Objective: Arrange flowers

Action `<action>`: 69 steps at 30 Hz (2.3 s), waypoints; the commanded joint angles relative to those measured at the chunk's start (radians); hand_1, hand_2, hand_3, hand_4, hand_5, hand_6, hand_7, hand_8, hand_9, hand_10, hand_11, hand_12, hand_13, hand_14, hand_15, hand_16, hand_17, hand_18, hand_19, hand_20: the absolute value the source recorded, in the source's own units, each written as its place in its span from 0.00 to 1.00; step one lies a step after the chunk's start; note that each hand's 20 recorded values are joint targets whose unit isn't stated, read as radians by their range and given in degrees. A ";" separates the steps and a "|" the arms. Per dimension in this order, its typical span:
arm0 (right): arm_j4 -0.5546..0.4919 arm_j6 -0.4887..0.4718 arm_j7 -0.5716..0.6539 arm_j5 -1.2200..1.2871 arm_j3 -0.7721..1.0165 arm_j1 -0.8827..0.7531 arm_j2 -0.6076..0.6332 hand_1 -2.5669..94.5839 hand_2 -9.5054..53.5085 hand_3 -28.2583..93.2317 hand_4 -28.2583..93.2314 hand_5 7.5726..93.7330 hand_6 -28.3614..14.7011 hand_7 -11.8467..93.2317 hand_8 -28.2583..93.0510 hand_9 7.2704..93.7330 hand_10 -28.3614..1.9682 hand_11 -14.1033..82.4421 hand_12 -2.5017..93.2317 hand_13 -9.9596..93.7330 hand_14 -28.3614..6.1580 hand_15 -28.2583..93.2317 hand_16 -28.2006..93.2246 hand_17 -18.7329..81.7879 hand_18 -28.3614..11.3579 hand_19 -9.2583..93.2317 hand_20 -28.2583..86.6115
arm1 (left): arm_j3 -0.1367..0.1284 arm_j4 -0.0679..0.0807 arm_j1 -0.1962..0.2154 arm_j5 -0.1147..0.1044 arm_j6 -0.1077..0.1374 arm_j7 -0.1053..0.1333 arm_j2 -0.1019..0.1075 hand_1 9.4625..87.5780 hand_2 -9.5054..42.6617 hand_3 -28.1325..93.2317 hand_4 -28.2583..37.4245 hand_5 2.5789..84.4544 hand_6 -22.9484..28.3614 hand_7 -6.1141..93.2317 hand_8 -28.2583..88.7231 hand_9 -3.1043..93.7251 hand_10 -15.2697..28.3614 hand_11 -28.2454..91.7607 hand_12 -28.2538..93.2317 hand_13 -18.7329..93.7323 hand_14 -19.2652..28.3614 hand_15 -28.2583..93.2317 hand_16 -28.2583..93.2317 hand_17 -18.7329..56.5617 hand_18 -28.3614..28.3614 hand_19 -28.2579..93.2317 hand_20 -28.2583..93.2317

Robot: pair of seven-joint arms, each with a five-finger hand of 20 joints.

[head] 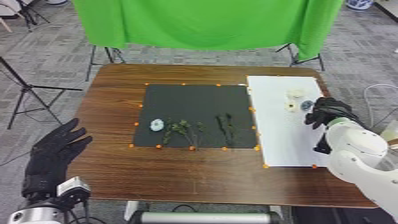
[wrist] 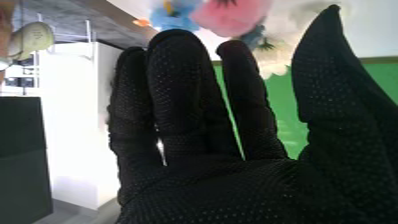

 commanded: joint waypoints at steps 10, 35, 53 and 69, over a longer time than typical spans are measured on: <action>0.045 -0.013 0.026 0.017 -0.115 0.058 -0.003 0.39 0.03 0.98 0.00 0.53 0.63 0.34 0.10 0.59 0.45 0.33 0.17 0.73 0.59 0.87 0.31 0.51 0.20 1.00 0.31 | 0.004 0.005 -0.003 0.003 -0.013 -0.012 -0.004 0.20 0.30 0.91 0.12 0.46 0.66 0.22 0.15 0.40 0.80 0.47 0.30 0.41 0.96 0.68 0.14 0.13 0.90 0.74 0.23; -0.003 0.232 -0.011 -0.138 -0.310 0.253 -0.042 0.58 0.00 0.89 0.00 0.83 0.69 0.41 0.22 0.99 0.69 0.33 0.38 0.88 0.73 0.82 0.37 0.60 0.24 1.00 0.38 | -0.004 0.000 0.006 -0.001 -0.003 -0.006 -0.005 0.20 0.31 0.91 0.12 0.46 0.66 0.22 0.15 0.40 0.80 0.47 0.30 0.41 0.96 0.68 0.14 0.13 0.90 0.74 0.23; 0.104 0.174 -0.216 -0.159 -0.568 0.594 -0.496 0.58 0.00 0.90 0.00 0.84 0.69 0.40 0.24 0.99 0.69 0.33 0.38 0.88 0.73 0.82 0.37 0.60 0.24 1.00 0.39 | -0.016 -0.005 0.003 -0.003 0.004 -0.001 0.004 0.20 0.31 0.91 0.12 0.46 0.66 0.22 0.15 0.40 0.80 0.47 0.30 0.41 0.96 0.68 0.14 0.13 0.90 0.74 0.23; 0.319 0.152 -0.190 -0.099 -0.643 0.618 -0.745 0.57 0.00 0.90 0.00 0.84 0.69 0.40 0.24 0.99 0.69 0.35 0.38 0.88 0.73 0.83 0.37 0.60 0.24 1.00 0.40 | -0.011 0.028 -0.092 0.004 -0.037 -0.009 0.029 0.20 0.31 0.91 0.12 0.46 0.66 0.22 0.15 0.40 0.80 0.47 0.30 0.41 0.96 0.68 0.14 0.13 0.90 0.74 0.23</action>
